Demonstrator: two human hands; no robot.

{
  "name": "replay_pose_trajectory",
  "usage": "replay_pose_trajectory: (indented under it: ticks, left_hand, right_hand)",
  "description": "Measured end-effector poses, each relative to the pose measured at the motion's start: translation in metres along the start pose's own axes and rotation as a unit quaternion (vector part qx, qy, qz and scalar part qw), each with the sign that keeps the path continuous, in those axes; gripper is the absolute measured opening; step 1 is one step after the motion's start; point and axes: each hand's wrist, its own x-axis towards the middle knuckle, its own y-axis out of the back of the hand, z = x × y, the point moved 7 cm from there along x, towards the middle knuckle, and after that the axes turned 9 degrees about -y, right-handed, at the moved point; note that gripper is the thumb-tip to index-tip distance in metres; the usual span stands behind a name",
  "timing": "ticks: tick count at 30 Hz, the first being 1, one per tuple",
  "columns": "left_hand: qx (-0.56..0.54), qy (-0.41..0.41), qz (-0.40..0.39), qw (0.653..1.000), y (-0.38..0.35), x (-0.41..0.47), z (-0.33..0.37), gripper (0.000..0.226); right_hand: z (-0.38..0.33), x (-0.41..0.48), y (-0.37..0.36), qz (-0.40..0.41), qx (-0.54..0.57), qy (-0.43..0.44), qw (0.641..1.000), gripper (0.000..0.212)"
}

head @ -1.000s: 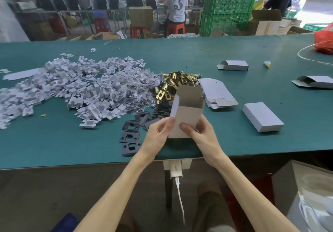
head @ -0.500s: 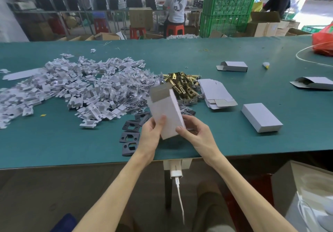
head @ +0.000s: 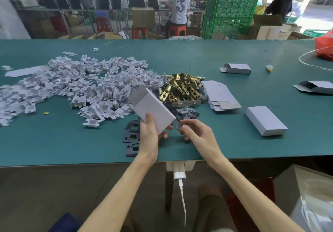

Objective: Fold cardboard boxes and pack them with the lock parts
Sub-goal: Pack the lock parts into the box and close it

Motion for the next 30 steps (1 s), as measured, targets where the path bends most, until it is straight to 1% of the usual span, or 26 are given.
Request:
replay_pose_trajectory:
  ticks: [2, 3, 5, 6, 9, 10, 11, 12, 13, 14, 15, 16, 18, 21, 24, 26, 28, 30]
  left_hand:
    - [-0.013, 0.012, 0.026, 0.999, 0.004, 0.001, -0.001, 0.051]
    - [-0.017, 0.017, 0.034, 0.999, 0.006, 0.001, -0.002, 0.052]
    - [-0.011, 0.023, 0.036, 0.999, 0.006, 0.002, -0.002, 0.053]
    - [-0.004, 0.028, 0.036, 0.999, 0.007, 0.001, -0.003, 0.053]
    - [0.001, 0.035, 0.039, 0.999, 0.008, 0.001, -0.004, 0.051]
    - [0.000, 0.033, 0.036, 0.999, 0.008, 0.001, -0.003, 0.052]
    - [0.000, 0.029, 0.031, 0.999, 0.007, 0.002, -0.002, 0.051]
    - [0.000, 0.025, 0.024, 0.999, 0.006, 0.003, -0.001, 0.050]
    - [0.000, 0.023, 0.019, 1.000, 0.005, 0.003, -0.001, 0.050]
    - [0.001, 0.022, 0.016, 1.000, 0.004, 0.004, -0.001, 0.049]
    - [0.003, 0.020, 0.014, 1.000, 0.003, 0.004, -0.001, 0.048]
    - [0.005, 0.018, 0.012, 1.000, 0.003, 0.004, -0.002, 0.048]
    - [0.008, 0.019, 0.007, 1.000, 0.003, 0.005, -0.002, 0.046]
    - [0.014, 0.018, 0.000, 1.000, 0.002, 0.005, -0.002, 0.044]
    - [0.009, 0.013, -0.006, 1.000, 0.000, 0.005, 0.000, 0.040]
    - [0.011, 0.012, -0.008, 1.000, -0.001, 0.004, 0.000, 0.036]
    - [0.019, 0.018, -0.011, 1.000, -0.001, 0.004, 0.001, 0.035]
    - [0.022, 0.020, -0.017, 0.999, -0.003, 0.003, 0.002, 0.038]
  right_hand:
    - [-0.006, 0.006, -0.009, -0.002, -0.074, 0.017, 0.997, 0.018]
    - [-0.012, 0.012, -0.013, 0.001, -0.094, 0.028, 0.995, 0.018]
    - [-0.024, 0.033, -0.019, 0.020, -0.094, 0.034, 0.995, 0.020]
    - [-0.031, 0.047, -0.022, 0.033, -0.114, 0.035, 0.992, 0.023]
    - [-0.046, 0.090, -0.035, 0.039, -0.249, 0.054, 0.966, 0.037]
    - [-0.049, 0.101, -0.040, 0.029, -0.296, 0.063, 0.953, 0.042]
    - [-0.051, 0.110, -0.045, 0.022, -0.356, 0.082, 0.931, 0.046]
    - [-0.053, 0.118, -0.051, 0.016, -0.429, 0.105, 0.897, 0.049]
    - [-0.054, 0.123, -0.057, 0.007, -0.500, 0.130, 0.856, 0.050]
    - [-0.053, 0.128, -0.062, -0.006, -0.550, 0.148, 0.822, 0.051]
    - [-0.051, 0.131, -0.065, -0.020, -0.573, 0.152, 0.805, 0.052]
    - [-0.050, 0.134, -0.067, -0.027, -0.582, 0.145, 0.800, 0.051]
    - [-0.053, 0.138, -0.070, -0.021, -0.582, 0.144, 0.801, 0.043]
    - [-0.063, 0.140, -0.070, 0.014, -0.559, 0.161, 0.813, 0.021]
    - [-0.067, 0.139, -0.069, 0.008, -0.535, 0.162, 0.829, 0.014]
    - [-0.071, 0.137, -0.064, 0.025, -0.493, 0.165, 0.854, 0.017]
    - [-0.079, 0.137, -0.050, 0.070, -0.417, 0.161, 0.892, 0.015]
    - [-0.086, 0.139, -0.028, 0.121, -0.313, 0.118, 0.935, 0.015]
